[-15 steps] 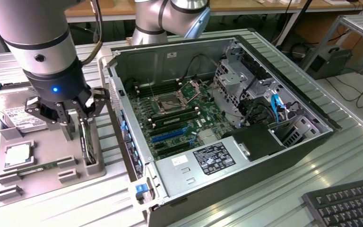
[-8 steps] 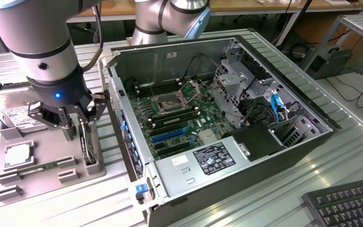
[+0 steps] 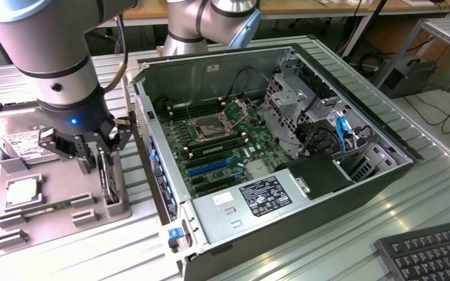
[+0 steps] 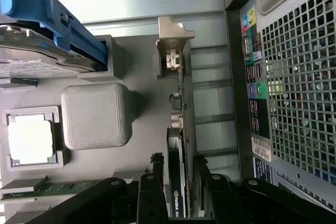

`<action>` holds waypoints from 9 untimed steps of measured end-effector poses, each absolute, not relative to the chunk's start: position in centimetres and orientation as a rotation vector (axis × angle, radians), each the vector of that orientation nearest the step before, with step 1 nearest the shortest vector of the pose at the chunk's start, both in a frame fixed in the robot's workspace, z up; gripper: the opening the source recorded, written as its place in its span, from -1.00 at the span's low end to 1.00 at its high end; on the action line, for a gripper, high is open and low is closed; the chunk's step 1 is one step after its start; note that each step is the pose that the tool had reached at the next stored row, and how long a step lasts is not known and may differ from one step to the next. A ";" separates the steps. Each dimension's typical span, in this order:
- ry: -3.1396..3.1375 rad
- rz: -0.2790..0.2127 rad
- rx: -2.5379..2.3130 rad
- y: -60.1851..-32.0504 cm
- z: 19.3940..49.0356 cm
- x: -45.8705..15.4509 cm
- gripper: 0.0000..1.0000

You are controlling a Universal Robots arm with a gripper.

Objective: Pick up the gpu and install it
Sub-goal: 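Pick up the gpu and move the gpu toward the slot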

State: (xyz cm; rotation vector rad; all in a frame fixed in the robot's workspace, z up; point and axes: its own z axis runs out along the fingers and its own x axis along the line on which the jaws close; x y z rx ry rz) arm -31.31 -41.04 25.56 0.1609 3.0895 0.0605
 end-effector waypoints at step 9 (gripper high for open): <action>3.078 0.062 0.164 -41.0 24.4 -31.5 -0.28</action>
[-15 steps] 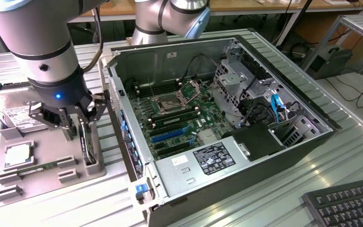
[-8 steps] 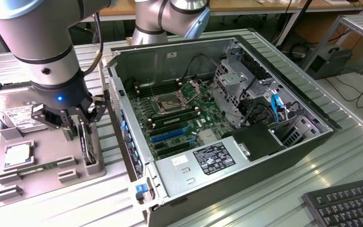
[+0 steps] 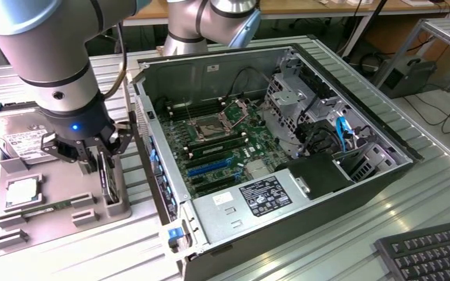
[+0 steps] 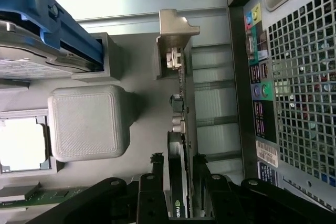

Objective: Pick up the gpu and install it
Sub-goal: 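Pick up the gpu and move the gpu toward the slot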

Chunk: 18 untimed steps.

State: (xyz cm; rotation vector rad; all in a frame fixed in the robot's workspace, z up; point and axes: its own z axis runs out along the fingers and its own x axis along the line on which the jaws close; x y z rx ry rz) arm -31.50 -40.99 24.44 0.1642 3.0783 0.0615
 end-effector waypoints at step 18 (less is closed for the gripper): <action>3.074 0.069 0.171 -41.1 24.1 -31.6 -0.47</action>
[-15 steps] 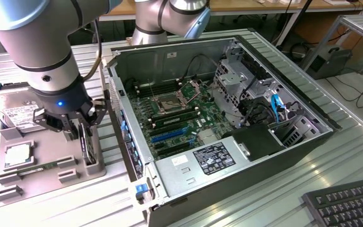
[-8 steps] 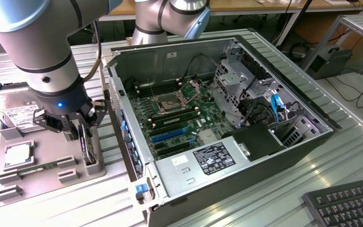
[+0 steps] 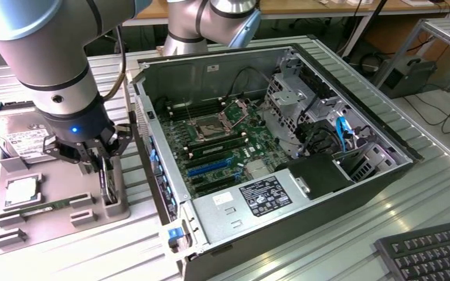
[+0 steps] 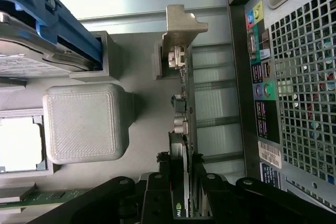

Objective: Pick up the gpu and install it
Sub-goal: 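Pick up the gpu and move the gpu toward the slot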

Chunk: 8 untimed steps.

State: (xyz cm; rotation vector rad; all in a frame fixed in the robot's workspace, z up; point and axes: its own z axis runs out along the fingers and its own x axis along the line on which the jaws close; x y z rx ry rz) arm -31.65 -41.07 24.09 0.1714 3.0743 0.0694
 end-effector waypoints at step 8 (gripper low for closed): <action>3.077 0.071 0.125 -41.1 24.1 -31.6 -0.47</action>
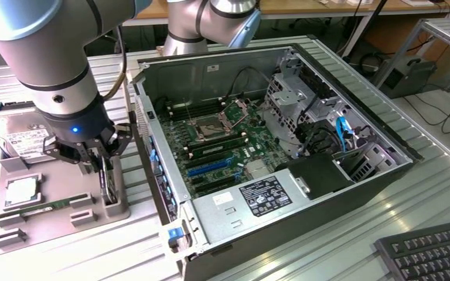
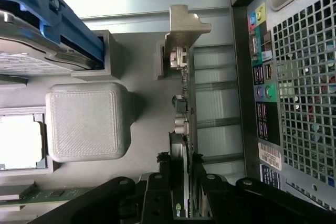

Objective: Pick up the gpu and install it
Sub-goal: 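Pick up the gpu and move the gpu toward the slot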

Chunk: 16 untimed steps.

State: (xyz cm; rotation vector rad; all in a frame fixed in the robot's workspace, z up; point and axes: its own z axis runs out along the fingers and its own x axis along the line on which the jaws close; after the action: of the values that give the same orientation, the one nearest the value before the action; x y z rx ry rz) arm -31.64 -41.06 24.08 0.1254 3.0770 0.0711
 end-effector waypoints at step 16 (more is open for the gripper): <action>3.084 0.077 -0.035 -41.1 24.4 -31.1 -0.47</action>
State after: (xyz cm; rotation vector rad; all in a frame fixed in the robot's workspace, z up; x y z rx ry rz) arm -31.13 -41.06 24.44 -0.0353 3.0841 0.0775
